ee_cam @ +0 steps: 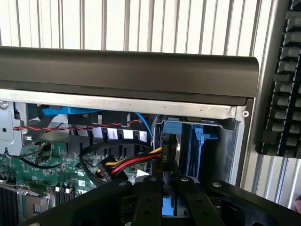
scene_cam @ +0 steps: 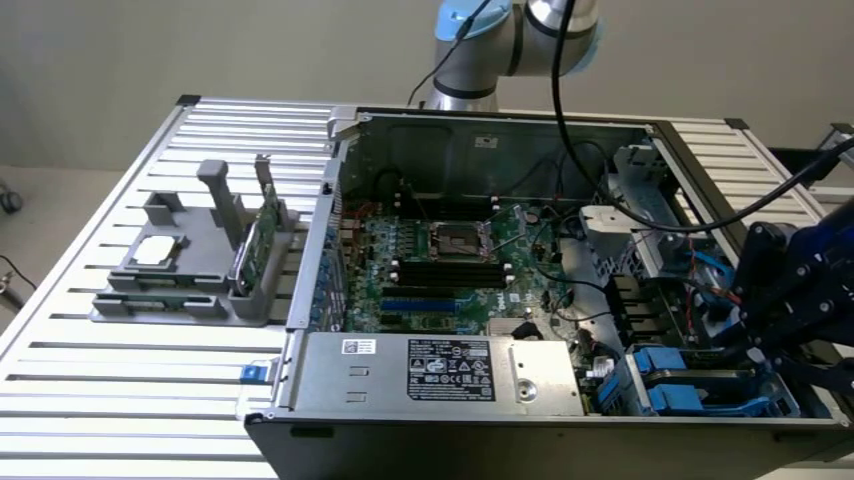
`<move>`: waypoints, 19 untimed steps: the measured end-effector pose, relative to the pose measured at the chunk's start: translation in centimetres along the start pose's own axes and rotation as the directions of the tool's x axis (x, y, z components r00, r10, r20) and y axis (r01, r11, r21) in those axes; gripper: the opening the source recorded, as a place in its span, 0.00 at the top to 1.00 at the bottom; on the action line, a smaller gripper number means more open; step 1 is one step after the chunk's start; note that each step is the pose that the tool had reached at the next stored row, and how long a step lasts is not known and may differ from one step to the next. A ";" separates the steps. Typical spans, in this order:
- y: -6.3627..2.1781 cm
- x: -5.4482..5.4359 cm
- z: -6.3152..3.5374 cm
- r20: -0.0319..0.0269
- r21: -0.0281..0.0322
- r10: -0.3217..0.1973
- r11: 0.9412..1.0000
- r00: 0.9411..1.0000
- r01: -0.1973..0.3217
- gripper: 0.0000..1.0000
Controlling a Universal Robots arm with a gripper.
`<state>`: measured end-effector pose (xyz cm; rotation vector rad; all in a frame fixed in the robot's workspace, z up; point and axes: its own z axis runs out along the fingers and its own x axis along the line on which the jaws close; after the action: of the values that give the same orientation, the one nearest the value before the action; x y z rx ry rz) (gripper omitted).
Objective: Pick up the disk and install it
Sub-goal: 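Insert the first disk wire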
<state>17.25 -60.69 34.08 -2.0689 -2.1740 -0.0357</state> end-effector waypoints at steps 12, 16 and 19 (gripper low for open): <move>-0.04 0.5 0.07 0.028 0.004 0.020 1.000 0.999 -0.020 0.83; -0.02 0.8 0.10 0.034 0.004 0.024 1.000 0.999 -0.024 0.83; -0.01 1.1 0.14 0.039 0.004 0.027 1.000 0.999 -0.027 0.83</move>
<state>17.19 -59.58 34.07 -2.1134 -2.1660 0.0124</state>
